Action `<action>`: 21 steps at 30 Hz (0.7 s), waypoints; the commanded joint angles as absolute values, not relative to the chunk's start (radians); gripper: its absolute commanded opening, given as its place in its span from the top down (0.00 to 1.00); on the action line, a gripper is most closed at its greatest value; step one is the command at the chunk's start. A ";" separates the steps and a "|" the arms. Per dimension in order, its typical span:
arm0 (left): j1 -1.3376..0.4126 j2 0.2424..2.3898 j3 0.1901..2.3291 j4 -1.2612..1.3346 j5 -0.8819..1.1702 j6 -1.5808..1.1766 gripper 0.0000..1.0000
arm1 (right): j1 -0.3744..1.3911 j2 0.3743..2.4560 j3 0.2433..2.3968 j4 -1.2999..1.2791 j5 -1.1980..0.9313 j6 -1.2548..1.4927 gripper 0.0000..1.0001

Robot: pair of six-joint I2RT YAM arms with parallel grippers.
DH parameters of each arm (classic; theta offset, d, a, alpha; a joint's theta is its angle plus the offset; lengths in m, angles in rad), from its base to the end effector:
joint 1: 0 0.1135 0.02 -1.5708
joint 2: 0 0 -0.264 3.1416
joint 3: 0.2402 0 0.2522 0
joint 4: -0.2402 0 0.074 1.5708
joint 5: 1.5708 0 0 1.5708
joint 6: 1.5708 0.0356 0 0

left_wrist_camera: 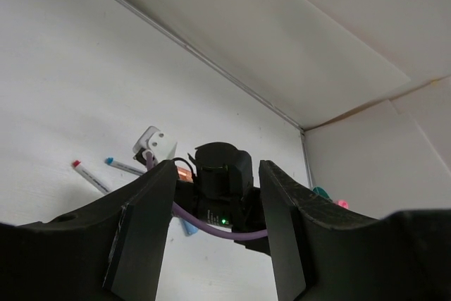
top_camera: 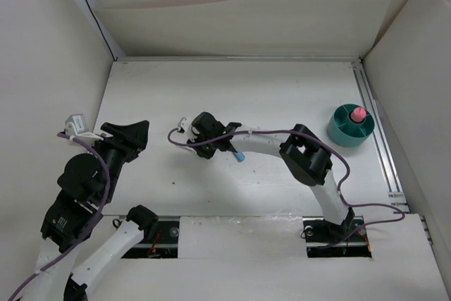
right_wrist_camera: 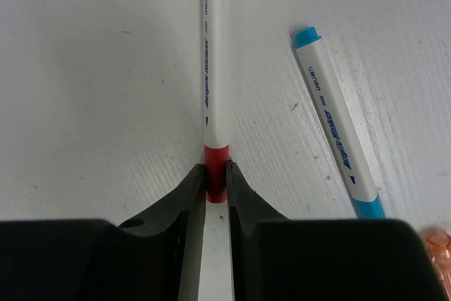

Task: Sort the stationery into containers
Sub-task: Pick up the pen from the center of the board.

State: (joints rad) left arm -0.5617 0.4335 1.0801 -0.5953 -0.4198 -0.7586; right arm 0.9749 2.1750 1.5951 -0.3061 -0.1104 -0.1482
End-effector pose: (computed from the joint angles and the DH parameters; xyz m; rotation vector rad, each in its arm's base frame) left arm 0.0468 -0.0123 0.4253 -0.4923 1.4903 -0.7309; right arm 0.2644 0.3969 0.1620 -1.3806 2.1016 0.4871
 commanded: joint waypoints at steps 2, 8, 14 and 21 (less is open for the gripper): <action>-0.566 0.416 1.072 -0.565 -0.419 -0.744 0.52 | 0.982 2.135 1.534 -0.324 -0.120 -0.118 0.88; -0.566 0.416 1.063 -0.565 -0.419 -0.744 0.52 | 0.991 2.074 1.488 -0.279 -0.172 -0.097 0.94; -0.566 0.407 1.025 -0.565 -0.428 -0.753 0.52 | 0.991 1.939 1.448 -0.249 -0.158 -0.068 0.96; -0.566 0.419 0.982 -0.513 -0.362 -0.762 0.52 | 0.967 1.781 1.365 -0.217 -0.098 -0.038 0.98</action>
State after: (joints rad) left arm -0.5617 0.4137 1.0035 -0.5735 -0.4023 -0.7609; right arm 0.9756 1.8572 1.3911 -0.2745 -0.1230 -0.0704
